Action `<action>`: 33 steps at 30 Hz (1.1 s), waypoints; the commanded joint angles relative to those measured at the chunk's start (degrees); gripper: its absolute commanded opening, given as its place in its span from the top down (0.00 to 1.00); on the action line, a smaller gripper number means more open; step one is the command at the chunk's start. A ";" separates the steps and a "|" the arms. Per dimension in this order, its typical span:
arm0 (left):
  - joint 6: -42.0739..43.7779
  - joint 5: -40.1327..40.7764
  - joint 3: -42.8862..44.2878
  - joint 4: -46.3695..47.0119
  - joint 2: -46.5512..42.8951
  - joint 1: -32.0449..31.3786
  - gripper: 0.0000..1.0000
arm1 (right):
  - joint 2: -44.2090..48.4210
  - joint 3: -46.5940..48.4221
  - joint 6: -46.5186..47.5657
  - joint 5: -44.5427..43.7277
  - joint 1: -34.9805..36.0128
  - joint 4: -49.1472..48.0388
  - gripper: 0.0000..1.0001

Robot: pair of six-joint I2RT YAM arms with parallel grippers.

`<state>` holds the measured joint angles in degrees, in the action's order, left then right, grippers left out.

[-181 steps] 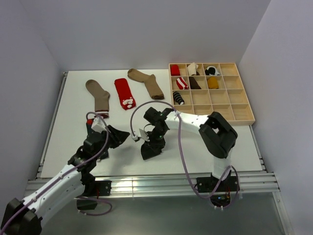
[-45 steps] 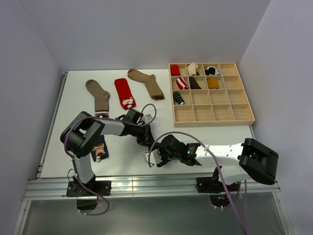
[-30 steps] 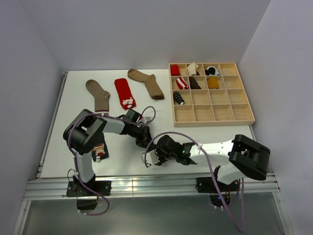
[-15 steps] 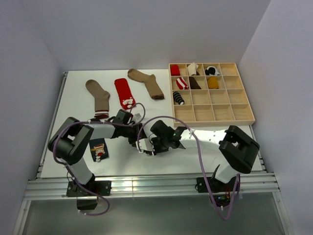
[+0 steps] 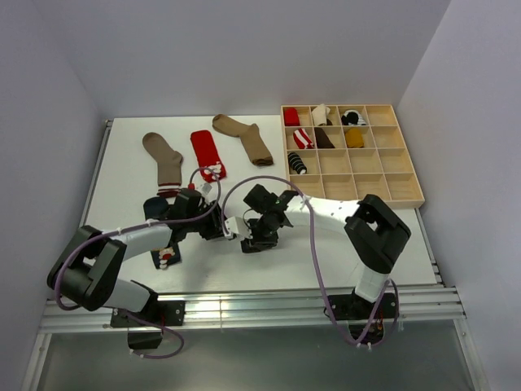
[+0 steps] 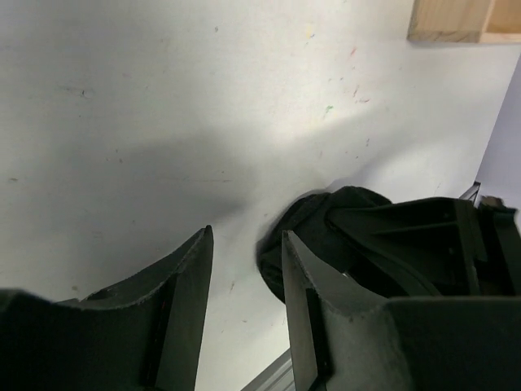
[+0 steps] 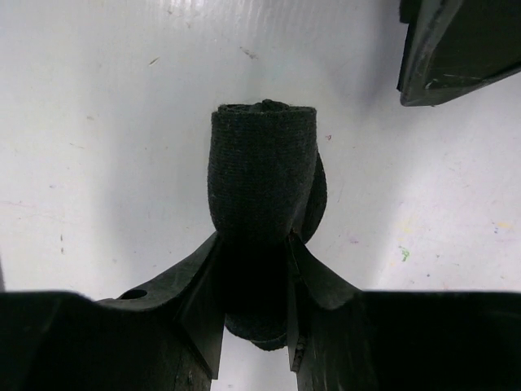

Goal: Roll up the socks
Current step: Pick up the sock at the center of the board.

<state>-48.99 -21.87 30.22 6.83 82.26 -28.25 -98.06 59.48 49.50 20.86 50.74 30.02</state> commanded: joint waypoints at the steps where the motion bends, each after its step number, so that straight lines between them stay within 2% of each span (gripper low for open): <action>1: 0.04 2.97 -0.77 2.58 -3.76 0.12 0.56 | -5.55 4.83 -1.33 4.09 -2.83 10.65 0.85; 2: -0.14 2.71 -1.12 2.57 -4.12 0.21 0.56 | -6.43 5.98 -1.42 5.06 -3.54 11.80 0.91; 5: -1.37 3.24 -2.18 2.57 -5.88 0.30 0.57 | -8.55 8.71 -2.38 7.43 -6.00 13.57 1.00; 14: -1.99 4.02 -3.24 0.20 -11.59 0.48 0.59 | -9.43 15.48 -6.51 14.46 -11.27 18.05 1.00; 22: -0.32 4.38 -2.09 -4.36 -15.37 0.74 0.61 | -9.34 27.52 -9.06 19.57 -18.56 25.17 1.00; 29: 0.39 3.77 -1.65 -5.86 -17.31 1.53 0.61 | -8.11 36.31 -14.95 15.01 -25.23 24.30 1.00; 32: 0.56 3.59 -1.30 -6.47 -17.40 1.71 0.61 | -8.20 41.31 -18.99 9.66 -30.06 22.02 1.00; 33: 0.74 3.59 -1.13 -6.57 -17.40 1.62 0.61 | -8.29 43.76 -20.82 3.98 -31.22 20.18 1.00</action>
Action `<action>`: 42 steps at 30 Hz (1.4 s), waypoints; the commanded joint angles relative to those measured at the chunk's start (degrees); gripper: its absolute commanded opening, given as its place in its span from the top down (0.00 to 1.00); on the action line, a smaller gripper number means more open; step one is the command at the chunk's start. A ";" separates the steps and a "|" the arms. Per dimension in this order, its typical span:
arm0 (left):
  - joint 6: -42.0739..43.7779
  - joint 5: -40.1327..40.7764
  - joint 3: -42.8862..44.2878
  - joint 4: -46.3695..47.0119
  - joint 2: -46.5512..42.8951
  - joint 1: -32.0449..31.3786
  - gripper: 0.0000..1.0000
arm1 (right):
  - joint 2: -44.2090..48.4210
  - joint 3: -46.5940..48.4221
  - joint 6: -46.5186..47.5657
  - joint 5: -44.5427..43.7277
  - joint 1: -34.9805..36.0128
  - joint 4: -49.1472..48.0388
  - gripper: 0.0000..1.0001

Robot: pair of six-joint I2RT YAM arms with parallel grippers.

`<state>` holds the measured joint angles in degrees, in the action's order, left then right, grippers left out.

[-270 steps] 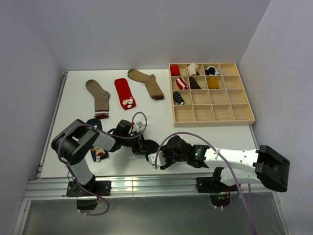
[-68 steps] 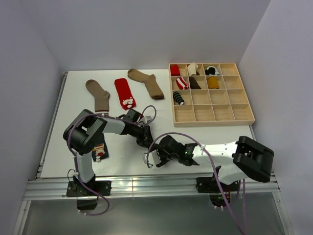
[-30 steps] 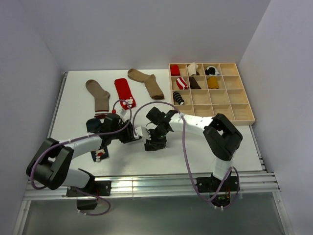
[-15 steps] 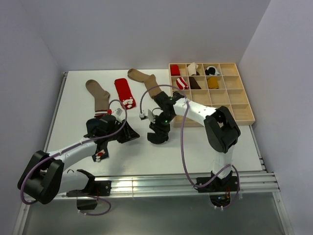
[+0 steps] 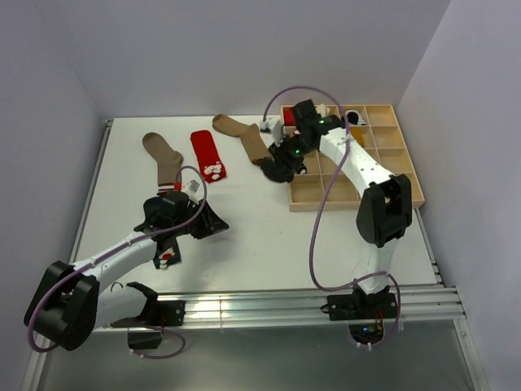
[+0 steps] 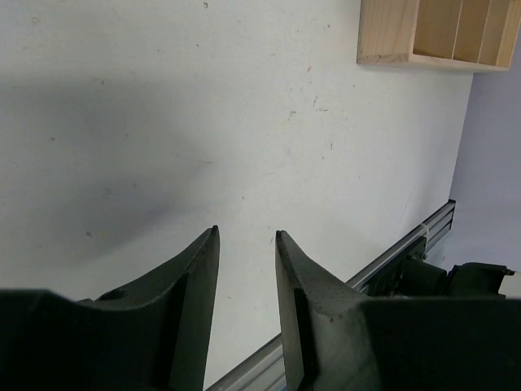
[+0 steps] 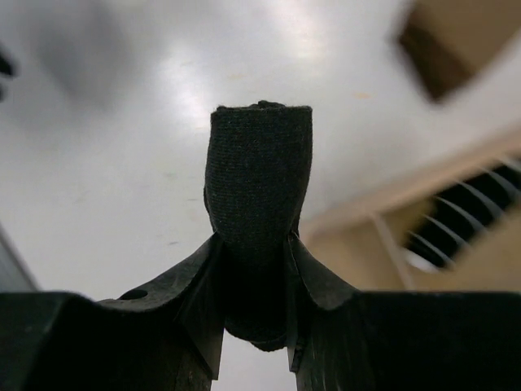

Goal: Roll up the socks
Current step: Pick up the sock at the center of the board, then place the sock in the storage box.

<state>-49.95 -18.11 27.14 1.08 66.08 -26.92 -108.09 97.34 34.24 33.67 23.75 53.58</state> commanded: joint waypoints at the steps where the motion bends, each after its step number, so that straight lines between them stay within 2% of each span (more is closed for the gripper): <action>1: 1.70 -0.09 2.13 -0.91 -1.40 0.37 0.61 | 1.83 6.54 -6.28 -11.50 -5.19 -4.79 1.00; 6: 2.05 0.70 2.83 -2.73 -2.19 0.37 0.61 | 1.57 6.72 -8.93 -31.44 -12.21 -15.76 1.00; 7: 2.14 0.71 3.10 -2.93 -2.45 0.37 0.62 | 1.31 6.37 -8.40 -38.35 -12.93 -17.44 1.00; 9: 2.23 1.14 3.36 -3.28 -2.80 0.46 0.62 | 0.87 3.04 -7.35 -43.75 -14.51 -24.70 1.00; 15: 2.76 1.67 4.59 -4.33 -3.68 0.46 0.61 | -5.01 0.75 -5.59 -54.40 -19.35 -32.13 1.00; 21: 2.93 0.62 5.82 -4.07 -1.75 0.46 0.62 | -9.24 -0.92 -4.19 -59.32 -19.44 -35.47 1.00; 33: 3.11 -0.44 6.00 -3.28 0.45 0.46 0.62 | -8.98 -9.27 -3.30 -59.16 -16.19 -37.58 1.00; 42: 3.64 -0.79 6.09 -3.19 2.03 0.46 0.62 | -9.68 -10.15 -4.09 -57.05 -14.61 -34.08 1.00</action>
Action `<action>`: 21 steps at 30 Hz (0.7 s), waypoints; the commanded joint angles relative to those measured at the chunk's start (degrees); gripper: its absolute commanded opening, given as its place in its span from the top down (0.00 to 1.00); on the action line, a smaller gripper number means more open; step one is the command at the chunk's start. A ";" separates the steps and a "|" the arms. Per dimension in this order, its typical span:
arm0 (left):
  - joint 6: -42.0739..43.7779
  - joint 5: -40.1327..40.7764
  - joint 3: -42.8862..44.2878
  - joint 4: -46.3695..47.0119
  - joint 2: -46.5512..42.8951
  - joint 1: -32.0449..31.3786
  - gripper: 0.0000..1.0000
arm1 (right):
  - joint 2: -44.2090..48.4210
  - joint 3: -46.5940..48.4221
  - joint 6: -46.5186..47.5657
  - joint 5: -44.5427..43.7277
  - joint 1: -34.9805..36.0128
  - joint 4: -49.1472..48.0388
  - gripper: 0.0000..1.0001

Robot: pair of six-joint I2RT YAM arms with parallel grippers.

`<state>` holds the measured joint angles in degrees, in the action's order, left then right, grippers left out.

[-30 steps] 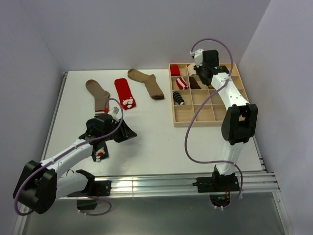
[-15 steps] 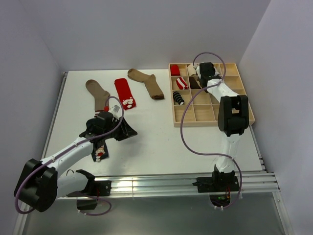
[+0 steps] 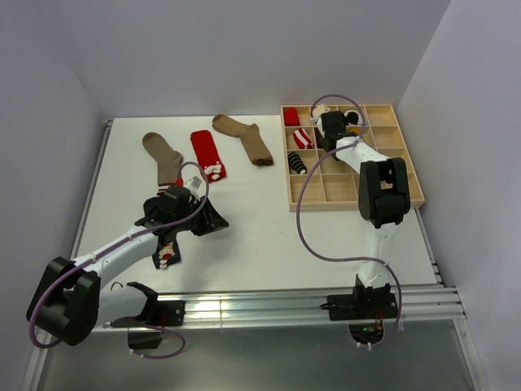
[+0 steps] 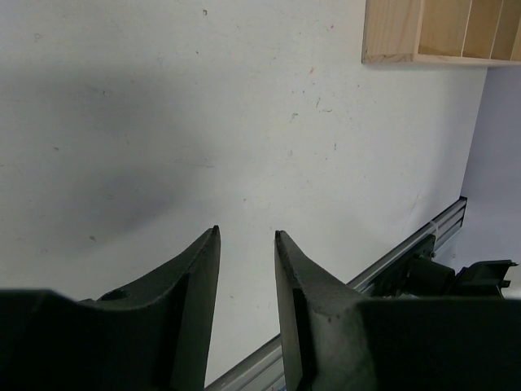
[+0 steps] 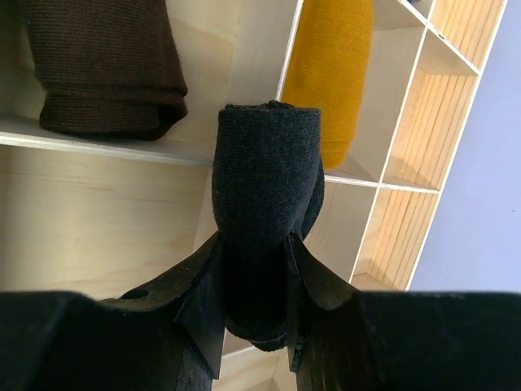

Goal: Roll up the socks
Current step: Place the sock in the storage box.

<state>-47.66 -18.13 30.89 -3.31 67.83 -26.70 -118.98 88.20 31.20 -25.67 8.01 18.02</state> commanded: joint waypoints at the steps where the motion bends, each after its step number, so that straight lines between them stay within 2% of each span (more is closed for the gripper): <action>1: 1.51 -0.85 2.33 1.11 0.37 0.16 0.62 | 1.29 -1.02 -1.14 2.73 1.30 1.93 1.00; 14: 2.22 -1.03 2.94 0.06 0.90 0.24 0.62 | 2.70 -4.00 -1.76 5.98 3.06 5.71 1.00; 21: 2.57 -1.12 3.29 -0.47 1.60 0.24 0.62 | 0.86 -2.51 -2.02 7.12 3.59 8.96 1.00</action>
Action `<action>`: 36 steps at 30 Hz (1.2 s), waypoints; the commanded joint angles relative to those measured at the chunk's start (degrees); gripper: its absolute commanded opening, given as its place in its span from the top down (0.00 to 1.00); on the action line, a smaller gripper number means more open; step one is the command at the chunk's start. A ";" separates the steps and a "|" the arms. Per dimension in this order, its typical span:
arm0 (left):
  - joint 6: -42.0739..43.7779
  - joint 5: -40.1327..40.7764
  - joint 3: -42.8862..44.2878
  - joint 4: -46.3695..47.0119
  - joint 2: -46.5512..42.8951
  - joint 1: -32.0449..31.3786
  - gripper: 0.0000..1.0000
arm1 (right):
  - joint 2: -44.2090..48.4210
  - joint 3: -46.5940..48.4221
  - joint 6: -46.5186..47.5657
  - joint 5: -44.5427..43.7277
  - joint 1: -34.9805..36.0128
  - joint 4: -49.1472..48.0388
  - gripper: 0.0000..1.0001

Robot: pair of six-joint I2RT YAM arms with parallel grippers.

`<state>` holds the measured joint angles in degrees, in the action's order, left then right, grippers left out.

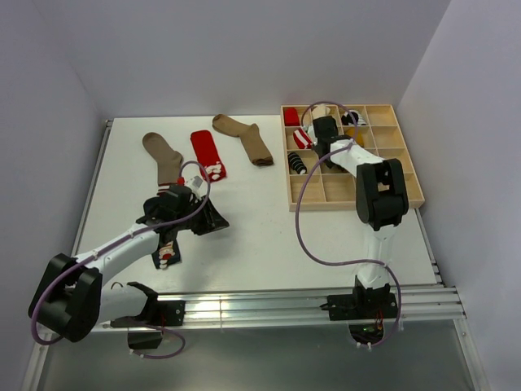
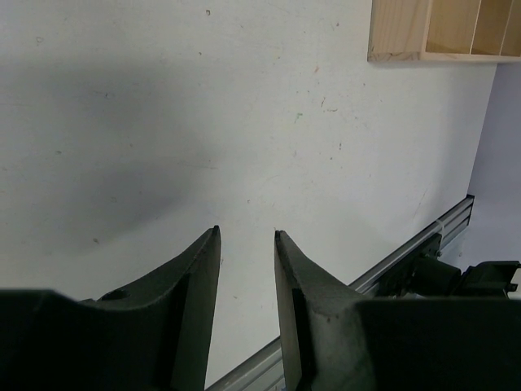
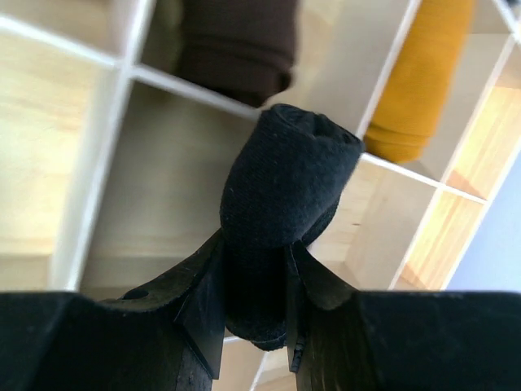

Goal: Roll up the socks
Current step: Place the sock in the storage box.

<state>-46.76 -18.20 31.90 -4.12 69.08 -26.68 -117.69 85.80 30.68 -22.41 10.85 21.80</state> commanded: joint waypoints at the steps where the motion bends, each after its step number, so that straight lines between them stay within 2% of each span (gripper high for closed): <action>1: 1.76 -1.14 2.29 0.25 0.44 0.22 0.62 | -0.52 0.33 -1.50 4.39 0.75 5.62 1.00; 5: 2.03 -1.14 2.64 -0.10 0.79 0.13 0.62 | -1.49 3.05 -2.46 7.99 0.57 9.91 1.00; 16: 2.47 -1.05 3.70 -1.77 0.97 0.13 0.62 | -6.93 15.79 -6.50 24.67 -1.71 21.78 1.00; 26: 2.99 -1.67 4.83 -2.56 2.20 0.22 0.62 | -12.39 23.00 -10.37 30.32 -6.28 28.29 1.00; 31: 3.17 -2.02 5.80 -2.91 2.64 0.22 0.62 | -12.13 23.62 -10.81 31.21 -7.33 28.82 0.84; 32: 3.17 -2.02 5.89 -3.17 2.73 0.22 0.62 | -11.95 23.62 -10.81 31.03 -7.51 28.74 0.76; 36: 3.52 -1.84 6.33 -3.70 2.55 0.13 0.62 | -11.25 22.92 -10.64 29.97 -7.60 28.47 0.62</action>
<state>-44.58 -19.22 35.75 -7.53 71.85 -26.65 -128.64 107.70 20.73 7.22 3.73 48.86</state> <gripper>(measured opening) 0.379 0.374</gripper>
